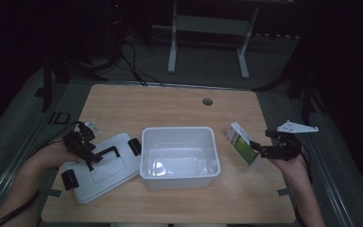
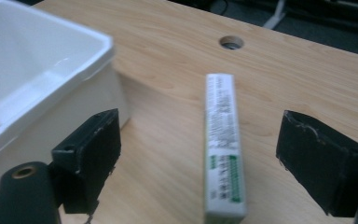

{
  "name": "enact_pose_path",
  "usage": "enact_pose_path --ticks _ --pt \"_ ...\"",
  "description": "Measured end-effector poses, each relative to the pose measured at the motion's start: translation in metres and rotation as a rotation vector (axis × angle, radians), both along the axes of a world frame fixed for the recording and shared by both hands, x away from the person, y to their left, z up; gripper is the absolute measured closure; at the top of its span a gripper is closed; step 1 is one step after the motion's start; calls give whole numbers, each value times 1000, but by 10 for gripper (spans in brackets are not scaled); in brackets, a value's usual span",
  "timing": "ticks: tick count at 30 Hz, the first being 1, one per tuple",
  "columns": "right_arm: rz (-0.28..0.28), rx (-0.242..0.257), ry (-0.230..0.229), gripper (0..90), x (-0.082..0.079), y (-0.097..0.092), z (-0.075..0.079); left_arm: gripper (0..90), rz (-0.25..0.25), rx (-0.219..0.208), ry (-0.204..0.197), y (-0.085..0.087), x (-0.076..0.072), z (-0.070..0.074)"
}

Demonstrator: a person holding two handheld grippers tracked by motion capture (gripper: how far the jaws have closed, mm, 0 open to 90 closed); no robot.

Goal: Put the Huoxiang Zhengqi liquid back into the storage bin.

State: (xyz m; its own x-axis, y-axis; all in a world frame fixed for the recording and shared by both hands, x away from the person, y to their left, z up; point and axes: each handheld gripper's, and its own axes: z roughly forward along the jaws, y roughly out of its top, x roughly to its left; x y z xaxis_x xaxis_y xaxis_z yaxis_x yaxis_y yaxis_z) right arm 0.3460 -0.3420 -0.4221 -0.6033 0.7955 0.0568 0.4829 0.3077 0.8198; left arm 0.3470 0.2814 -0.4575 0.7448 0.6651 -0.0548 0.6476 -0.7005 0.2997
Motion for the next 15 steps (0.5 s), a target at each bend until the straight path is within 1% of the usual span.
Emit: enact_pose_path --ticks 1,2,3,4,5,7,8,9,10,11,13,15 --pt "-4 1 11 167 4 -1 0 400 2 1 1 0 0 0" --pt "7 10 45 218 9 -3 0 400 2 1 2 0 0 0" --pt "18 27 62 221 13 -4 0 400 3 0 3 0 0 -1" --pt "12 24 64 226 15 -4 -1 400 1 4 2 0 0 -1" --pt "6 8 66 242 18 -4 -1 400 2 7 1 0 0 -1" --pt "-2 -10 86 242 23 -3 -3 400 2 7 2 1 0 -1" --pt "-2 -10 86 242 23 -3 -3 400 2 7 2 1 0 -1" --pt "-1 -16 93 263 24 -2 -3 400 1 6 9 1 0 -2" --pt "3 -24 110 272 29 -1 -5 400 -2 7 12 0 0 -2" --pt "8 -25 116 272 30 0 -5 400 -5 15 13 0 0 -2" --pt "4 -37 136 272 34 2 -8 400 -10 14 18 -1 0 -2" --pt "6 -49 154 272 37 3 -10 400 -4 12 10 0 0 -1"
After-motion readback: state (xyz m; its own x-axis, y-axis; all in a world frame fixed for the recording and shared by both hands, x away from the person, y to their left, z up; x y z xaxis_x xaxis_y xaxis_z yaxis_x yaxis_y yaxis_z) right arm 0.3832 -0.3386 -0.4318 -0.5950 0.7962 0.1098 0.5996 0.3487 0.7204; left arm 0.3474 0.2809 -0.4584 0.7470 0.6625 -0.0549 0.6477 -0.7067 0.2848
